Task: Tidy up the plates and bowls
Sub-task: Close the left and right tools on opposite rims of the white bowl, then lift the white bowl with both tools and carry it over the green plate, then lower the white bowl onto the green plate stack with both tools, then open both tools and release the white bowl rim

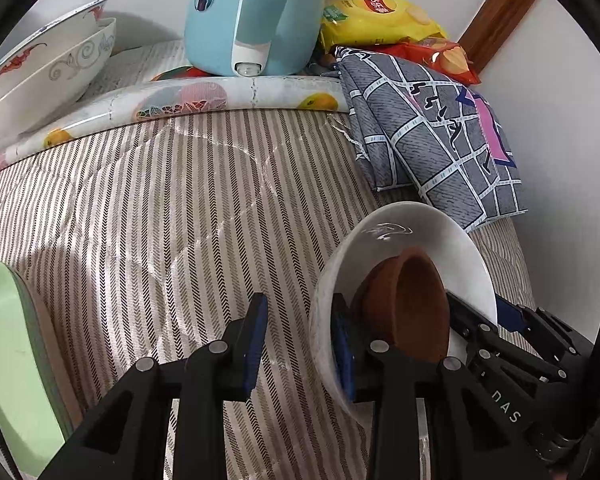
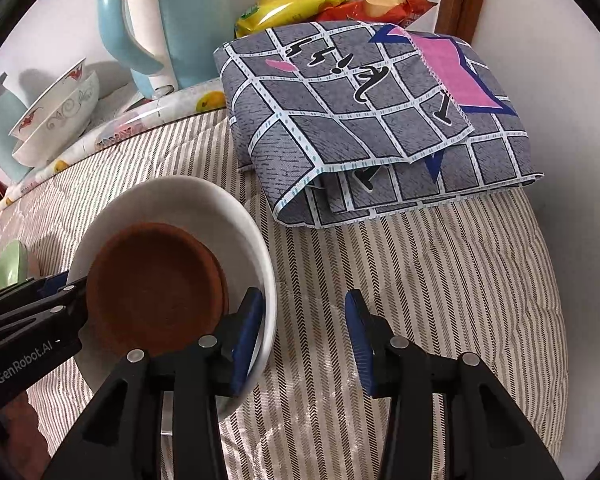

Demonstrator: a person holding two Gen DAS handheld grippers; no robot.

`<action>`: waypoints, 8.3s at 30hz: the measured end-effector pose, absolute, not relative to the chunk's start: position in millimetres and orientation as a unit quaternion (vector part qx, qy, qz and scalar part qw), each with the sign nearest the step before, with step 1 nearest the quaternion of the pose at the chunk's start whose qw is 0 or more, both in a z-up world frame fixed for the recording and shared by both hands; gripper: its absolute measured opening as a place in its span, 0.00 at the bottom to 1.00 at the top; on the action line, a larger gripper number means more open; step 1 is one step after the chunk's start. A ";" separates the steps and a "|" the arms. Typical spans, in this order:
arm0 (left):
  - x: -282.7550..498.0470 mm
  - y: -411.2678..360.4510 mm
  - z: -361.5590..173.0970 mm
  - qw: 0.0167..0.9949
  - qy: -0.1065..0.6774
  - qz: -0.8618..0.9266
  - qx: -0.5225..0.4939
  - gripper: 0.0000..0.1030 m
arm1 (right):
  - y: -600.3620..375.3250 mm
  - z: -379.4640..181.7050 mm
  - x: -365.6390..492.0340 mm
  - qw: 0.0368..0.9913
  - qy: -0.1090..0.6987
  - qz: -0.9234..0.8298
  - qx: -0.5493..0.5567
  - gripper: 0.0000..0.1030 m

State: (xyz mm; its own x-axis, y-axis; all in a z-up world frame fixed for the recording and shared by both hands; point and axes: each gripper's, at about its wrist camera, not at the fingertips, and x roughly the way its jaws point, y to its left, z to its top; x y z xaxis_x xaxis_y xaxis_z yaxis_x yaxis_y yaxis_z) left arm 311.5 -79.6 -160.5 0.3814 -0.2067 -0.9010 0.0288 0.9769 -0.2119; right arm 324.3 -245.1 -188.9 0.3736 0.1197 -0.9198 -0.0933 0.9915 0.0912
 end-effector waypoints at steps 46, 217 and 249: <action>255.3 -72.5 -144.7 0.850 0.508 -0.077 -0.114 0.09 | -242.0 -165.9 264.7 0.848 0.517 0.083 0.086 0.11; 243.3 191.9 -135.2 0.846 0.512 -0.048 -0.141 0.13 | 4.4 -157.3 250.4 0.837 0.520 0.158 0.057 0.21; 92.9 102.0 -22.8 0.918 0.391 -0.003 -0.066 0.44 | -106.9 -42.9 102.9 0.907 0.412 0.084 0.009 0.57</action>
